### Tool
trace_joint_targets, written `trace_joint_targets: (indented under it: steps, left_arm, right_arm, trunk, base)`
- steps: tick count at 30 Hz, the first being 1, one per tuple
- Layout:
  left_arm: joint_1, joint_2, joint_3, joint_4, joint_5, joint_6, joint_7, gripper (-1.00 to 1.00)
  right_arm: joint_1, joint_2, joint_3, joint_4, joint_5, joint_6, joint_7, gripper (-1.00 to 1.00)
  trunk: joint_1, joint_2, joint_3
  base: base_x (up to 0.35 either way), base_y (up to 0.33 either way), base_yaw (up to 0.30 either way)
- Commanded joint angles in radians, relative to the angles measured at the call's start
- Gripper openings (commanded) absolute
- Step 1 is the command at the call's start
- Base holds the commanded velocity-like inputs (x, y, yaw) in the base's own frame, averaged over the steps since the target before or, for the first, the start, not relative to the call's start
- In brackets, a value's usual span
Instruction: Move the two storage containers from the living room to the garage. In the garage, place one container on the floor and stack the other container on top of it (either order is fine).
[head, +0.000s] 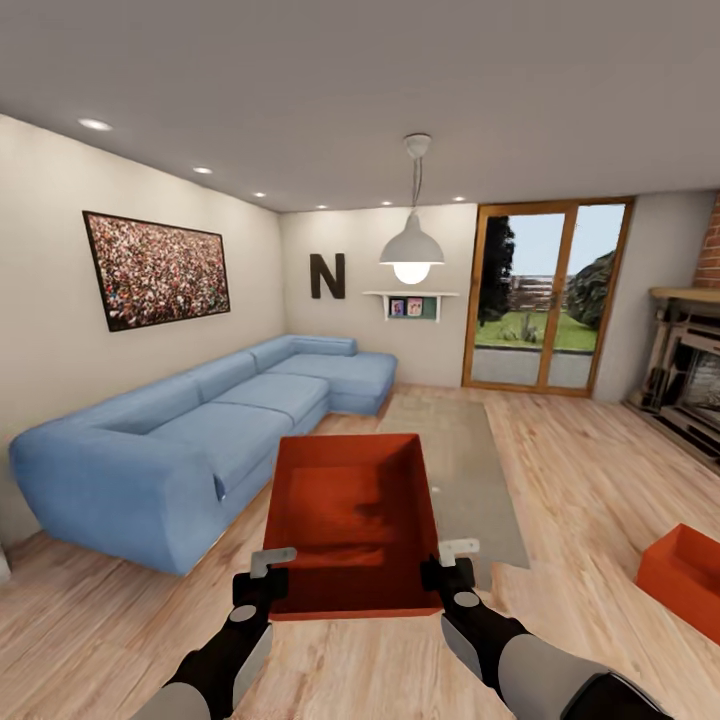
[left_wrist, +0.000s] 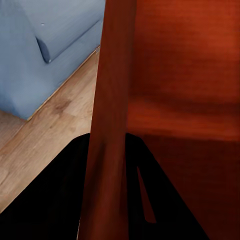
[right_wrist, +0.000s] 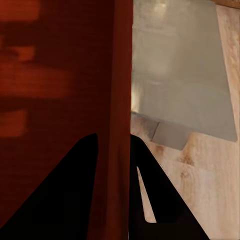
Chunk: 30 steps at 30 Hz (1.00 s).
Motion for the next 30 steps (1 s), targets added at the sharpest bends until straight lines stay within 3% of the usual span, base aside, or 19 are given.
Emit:
trace_joint_targets:
  steps: [1,30]
  left_arm:
    - [-0.001,0.001,0.034,0.003,0.04,-0.004,0.026,-1.0]
    - [-0.002,0.001,0.034,0.003,0.04,-0.004,0.026,-1.0]
  right_arm:
    - [-0.001,0.0,-0.043,-0.003,0.006,-0.019,-0.001,-1.0]
    - [-0.001,0.0,-0.043,-0.003,0.007,-0.019,-0.001,-1.0]
  trunk:
    - [0.0,-0.001,-0.002]
    - [0.0,-0.001,-0.002]
  base:
    - [0.0,0.0,0.298]
    - [0.0,0.0,0.299]
